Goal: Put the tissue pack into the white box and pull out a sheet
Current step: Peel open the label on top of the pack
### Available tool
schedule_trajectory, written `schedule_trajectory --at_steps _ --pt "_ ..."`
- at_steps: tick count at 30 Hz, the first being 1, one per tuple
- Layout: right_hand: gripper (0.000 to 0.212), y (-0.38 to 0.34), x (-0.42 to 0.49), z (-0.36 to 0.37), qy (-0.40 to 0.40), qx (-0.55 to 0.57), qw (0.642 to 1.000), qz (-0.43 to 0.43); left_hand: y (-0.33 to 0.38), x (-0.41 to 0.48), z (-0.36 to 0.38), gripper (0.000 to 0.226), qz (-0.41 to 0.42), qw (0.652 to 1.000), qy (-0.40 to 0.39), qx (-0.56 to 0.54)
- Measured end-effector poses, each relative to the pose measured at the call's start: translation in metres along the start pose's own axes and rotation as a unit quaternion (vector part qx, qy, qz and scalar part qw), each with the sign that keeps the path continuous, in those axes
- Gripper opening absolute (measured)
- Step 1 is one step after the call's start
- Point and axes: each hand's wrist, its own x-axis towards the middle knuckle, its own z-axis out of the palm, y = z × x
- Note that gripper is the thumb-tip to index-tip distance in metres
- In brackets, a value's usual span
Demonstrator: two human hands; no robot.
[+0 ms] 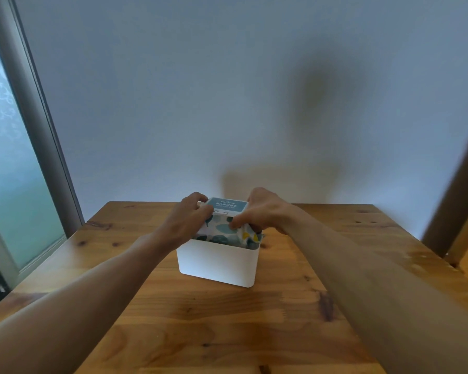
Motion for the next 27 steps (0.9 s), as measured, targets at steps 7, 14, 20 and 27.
schedule_trajectory --at_steps 7,14,20,27 --pt "0.033 0.002 0.0 0.007 -0.07 -0.06 0.996 -0.001 0.001 0.0 0.001 0.04 0.02 0.998 -0.003 0.051" --pt "0.021 -0.006 0.009 0.017 -0.113 -0.229 0.967 -0.025 -0.002 0.005 0.002 0.044 0.064 0.972 -0.106 0.198" --pt "0.041 -0.01 0.022 0.018 -0.148 -0.376 0.914 -0.036 -0.004 0.026 -0.002 0.039 0.012 0.93 -0.235 0.281" --pt "0.043 0.002 0.027 0.022 -0.165 -0.448 0.878 -0.039 -0.012 0.035 0.004 0.026 0.005 0.896 -0.238 0.375"
